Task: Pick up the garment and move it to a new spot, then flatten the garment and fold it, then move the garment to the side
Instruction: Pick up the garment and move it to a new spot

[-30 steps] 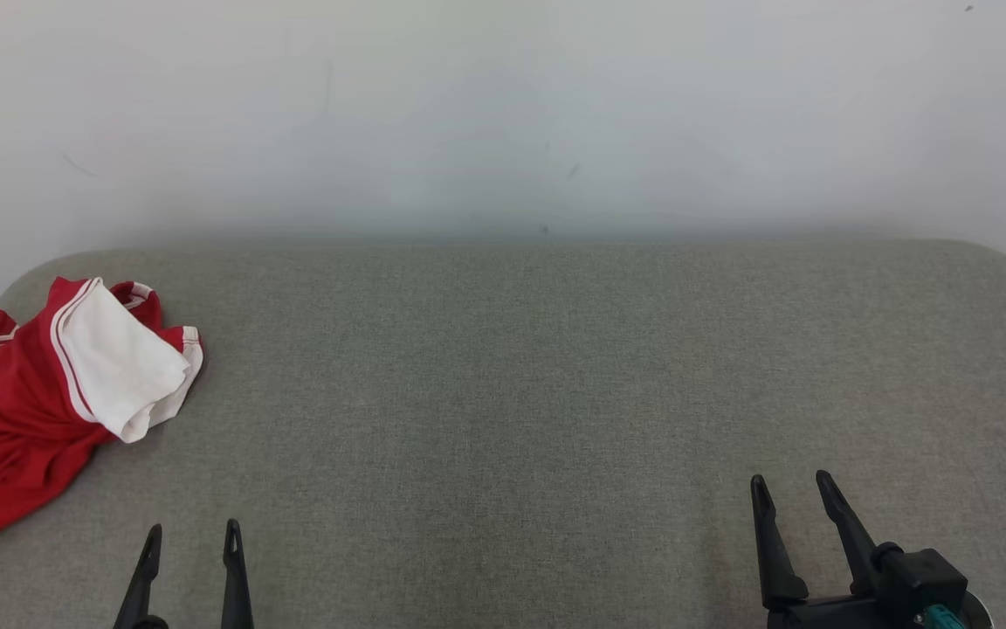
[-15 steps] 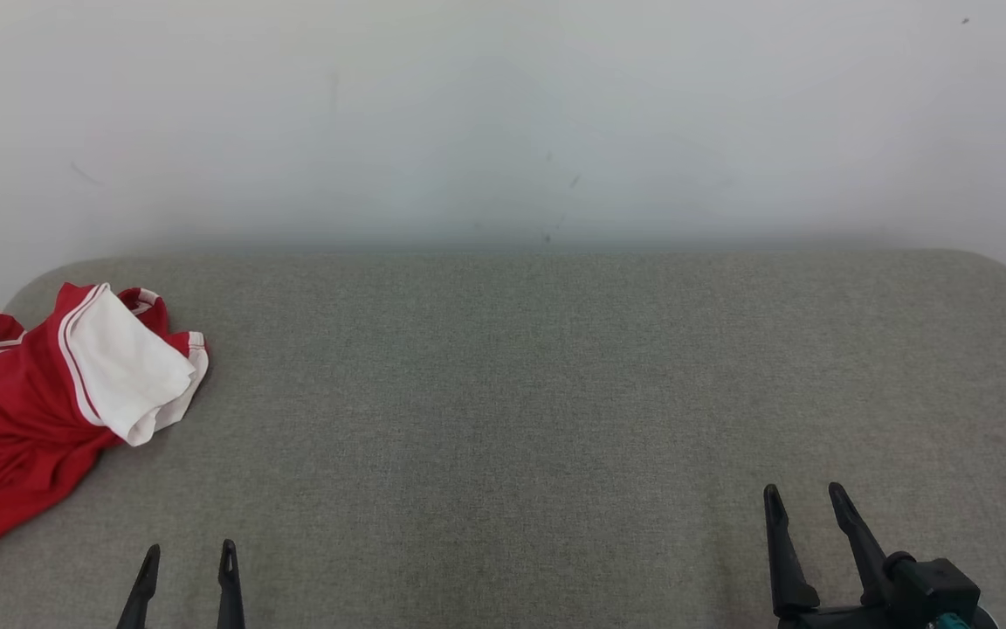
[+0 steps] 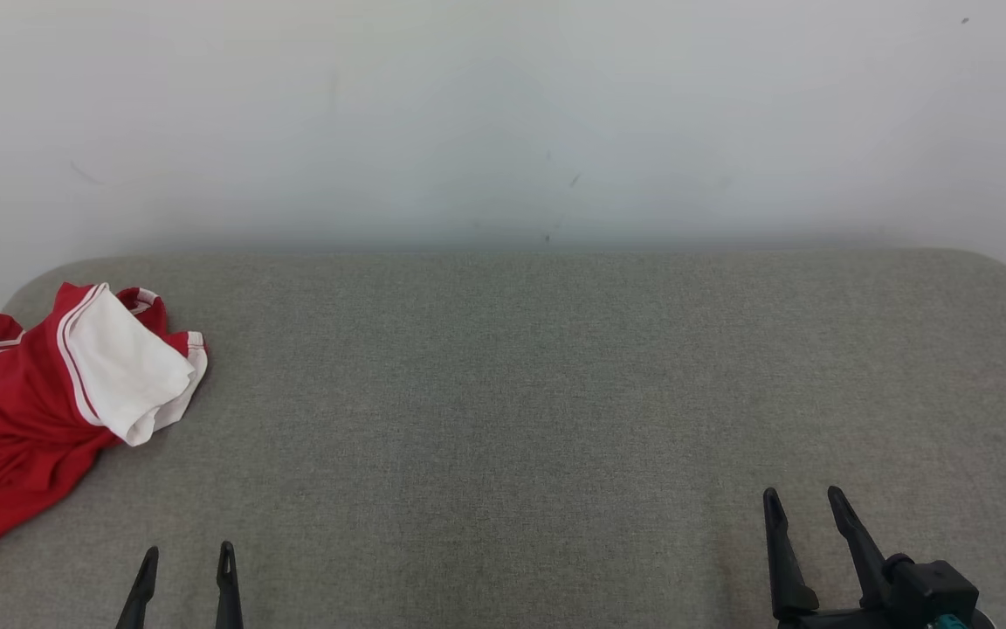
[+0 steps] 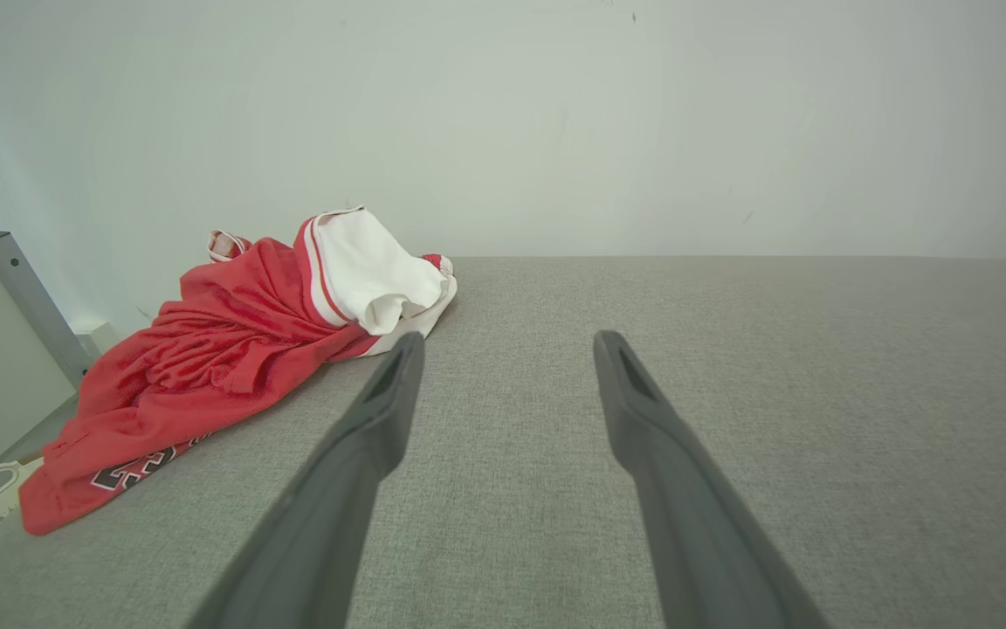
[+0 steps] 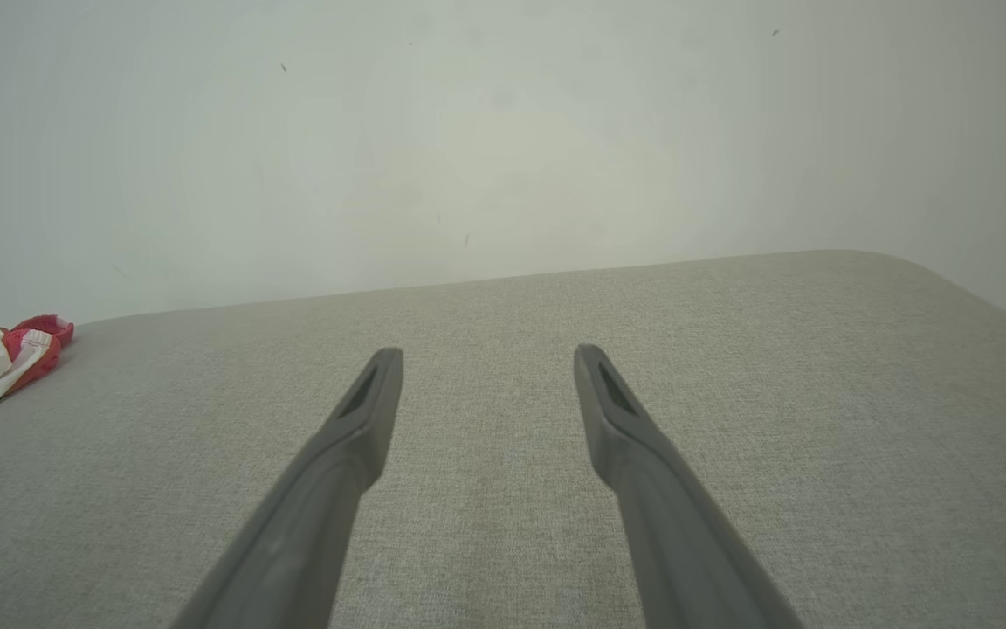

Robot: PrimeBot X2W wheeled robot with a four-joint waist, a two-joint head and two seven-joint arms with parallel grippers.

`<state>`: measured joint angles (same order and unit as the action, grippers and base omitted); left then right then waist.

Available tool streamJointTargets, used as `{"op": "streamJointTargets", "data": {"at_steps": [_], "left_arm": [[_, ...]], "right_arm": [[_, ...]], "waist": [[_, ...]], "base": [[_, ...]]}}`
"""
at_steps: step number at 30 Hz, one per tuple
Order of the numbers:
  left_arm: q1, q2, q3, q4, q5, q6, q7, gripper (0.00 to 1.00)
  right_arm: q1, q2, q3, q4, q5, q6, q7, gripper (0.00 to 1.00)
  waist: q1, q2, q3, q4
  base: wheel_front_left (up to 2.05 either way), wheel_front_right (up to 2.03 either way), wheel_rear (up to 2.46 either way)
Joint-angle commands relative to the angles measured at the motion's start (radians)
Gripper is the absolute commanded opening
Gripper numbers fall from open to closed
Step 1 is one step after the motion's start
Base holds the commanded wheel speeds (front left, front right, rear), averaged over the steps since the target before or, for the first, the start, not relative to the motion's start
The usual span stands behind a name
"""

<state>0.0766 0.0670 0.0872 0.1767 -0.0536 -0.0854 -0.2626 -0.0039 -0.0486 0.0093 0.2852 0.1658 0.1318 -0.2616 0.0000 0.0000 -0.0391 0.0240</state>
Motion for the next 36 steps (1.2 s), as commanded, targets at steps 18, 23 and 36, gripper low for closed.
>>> {"op": "streamJointTargets", "data": {"at_steps": [18,23,36], "left_arm": [[-0.005,-0.009,0.016,0.012,0.011,-0.001,-0.004,1.00],[0.010,-0.010,0.014,0.006,0.014,0.004,-0.003,1.00],[0.026,0.004,0.036,0.018,0.021,0.013,-0.004,1.00]], "right_arm": [[0.018,-0.003,0.000,0.006,0.009,-0.002,-0.003,1.00],[0.027,-0.003,0.004,0.009,0.017,-0.002,-0.003,1.00],[0.039,-0.003,0.024,0.014,0.036,-0.002,-0.003,1.00]], "waist": [[0.0000,0.0000,-0.002,0.084],[0.0000,0.0000,-0.007,0.164],[0.0000,0.0000,-0.015,0.378]], "base": [[0.00,0.00,0.00],[0.00,0.00,0.00],[0.00,0.00,0.00]]}}
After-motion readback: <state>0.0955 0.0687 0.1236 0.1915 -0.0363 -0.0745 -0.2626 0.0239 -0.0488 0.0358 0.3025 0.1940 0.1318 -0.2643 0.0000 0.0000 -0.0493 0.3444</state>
